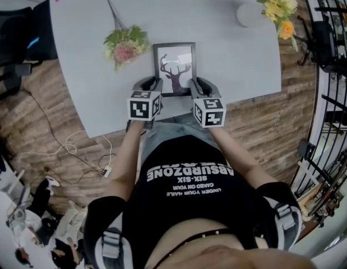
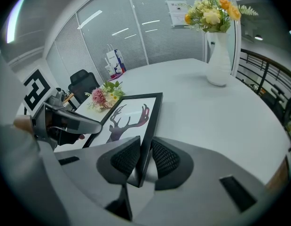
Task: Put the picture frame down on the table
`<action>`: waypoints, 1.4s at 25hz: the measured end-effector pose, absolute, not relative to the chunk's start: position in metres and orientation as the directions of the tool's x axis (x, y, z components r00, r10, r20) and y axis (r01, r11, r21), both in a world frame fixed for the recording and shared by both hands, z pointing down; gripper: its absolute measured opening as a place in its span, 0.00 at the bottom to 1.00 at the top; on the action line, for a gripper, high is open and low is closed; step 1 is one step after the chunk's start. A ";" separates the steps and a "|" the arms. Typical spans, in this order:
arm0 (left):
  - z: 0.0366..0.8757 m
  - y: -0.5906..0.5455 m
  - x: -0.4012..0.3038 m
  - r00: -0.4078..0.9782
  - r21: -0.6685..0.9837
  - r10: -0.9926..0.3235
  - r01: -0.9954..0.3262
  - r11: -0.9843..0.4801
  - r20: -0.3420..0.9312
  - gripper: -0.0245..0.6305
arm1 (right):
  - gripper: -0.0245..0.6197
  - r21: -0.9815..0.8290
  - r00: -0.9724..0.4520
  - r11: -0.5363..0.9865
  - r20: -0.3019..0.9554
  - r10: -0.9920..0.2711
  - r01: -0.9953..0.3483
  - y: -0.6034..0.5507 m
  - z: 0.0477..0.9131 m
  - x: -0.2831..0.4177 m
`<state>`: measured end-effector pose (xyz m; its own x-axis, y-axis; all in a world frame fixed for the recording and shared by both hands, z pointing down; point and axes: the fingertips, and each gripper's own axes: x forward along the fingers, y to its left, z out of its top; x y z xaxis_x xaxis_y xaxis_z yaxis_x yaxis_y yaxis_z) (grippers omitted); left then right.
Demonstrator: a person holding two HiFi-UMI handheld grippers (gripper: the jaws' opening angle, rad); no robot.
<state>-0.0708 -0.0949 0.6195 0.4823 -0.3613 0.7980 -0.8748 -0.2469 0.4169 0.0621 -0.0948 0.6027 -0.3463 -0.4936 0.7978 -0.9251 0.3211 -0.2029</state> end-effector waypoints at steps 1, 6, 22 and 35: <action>0.621 -0.095 -0.070 0.482 0.417 -0.359 -0.875 -0.245 0.799 0.19 | 0.18 -0.203 -0.345 0.321 0.799 -0.492 -0.925 -0.095 0.604 0.063; 0.628 -0.095 -0.069 0.478 0.417 -0.345 -0.877 -0.238 0.808 0.19 | 0.18 -0.203 -0.342 0.318 0.806 -0.483 -0.926 -0.096 0.610 0.064; 0.643 -0.095 -0.070 0.456 0.401 -0.329 -0.888 -0.224 0.827 0.19 | 0.18 -0.193 -0.342 0.335 0.812 -0.472 -0.922 -0.098 0.623 0.062; 0.647 -0.096 -0.070 0.461 0.415 -0.306 -0.886 -0.206 0.833 0.19 | 0.18 -0.210 -0.345 0.325 0.825 -0.446 -0.922 -0.100 0.635 0.064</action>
<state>-0.0696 -0.0963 0.6468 0.4611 -0.3058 0.8330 -0.8862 -0.2060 0.4149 0.0637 -0.0997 0.6351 -0.3454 -0.4464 0.8255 -0.9221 0.3250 -0.2101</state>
